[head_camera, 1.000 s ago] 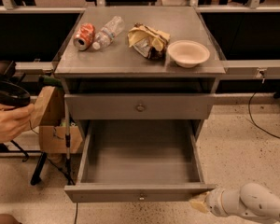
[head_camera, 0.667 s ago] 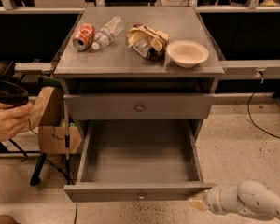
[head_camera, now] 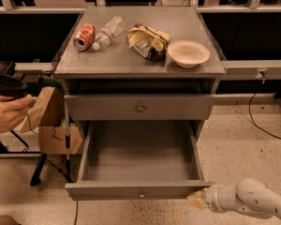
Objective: Close middle drawer
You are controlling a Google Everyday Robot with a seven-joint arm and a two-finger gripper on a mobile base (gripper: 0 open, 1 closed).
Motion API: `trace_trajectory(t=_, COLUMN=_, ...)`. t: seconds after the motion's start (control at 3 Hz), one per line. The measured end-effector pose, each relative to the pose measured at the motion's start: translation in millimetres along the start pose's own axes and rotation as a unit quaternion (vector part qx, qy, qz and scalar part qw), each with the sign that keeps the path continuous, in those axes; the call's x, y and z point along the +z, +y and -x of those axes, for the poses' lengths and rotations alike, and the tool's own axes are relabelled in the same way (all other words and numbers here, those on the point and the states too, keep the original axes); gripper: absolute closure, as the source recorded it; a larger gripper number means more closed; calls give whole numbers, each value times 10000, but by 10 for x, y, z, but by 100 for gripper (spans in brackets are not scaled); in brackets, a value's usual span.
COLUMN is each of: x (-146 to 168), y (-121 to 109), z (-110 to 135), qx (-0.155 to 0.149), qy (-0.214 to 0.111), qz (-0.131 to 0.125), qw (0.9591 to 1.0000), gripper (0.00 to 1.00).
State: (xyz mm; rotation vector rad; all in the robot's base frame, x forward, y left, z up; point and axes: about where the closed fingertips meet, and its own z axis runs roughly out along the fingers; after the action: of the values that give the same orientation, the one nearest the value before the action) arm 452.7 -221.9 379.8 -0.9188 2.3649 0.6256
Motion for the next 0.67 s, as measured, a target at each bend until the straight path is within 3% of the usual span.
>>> trace_trajectory(t=0.67, x=28, y=-8, z=115, qx=-7, qy=14, qz=-32, qw=10000, gripper=100)
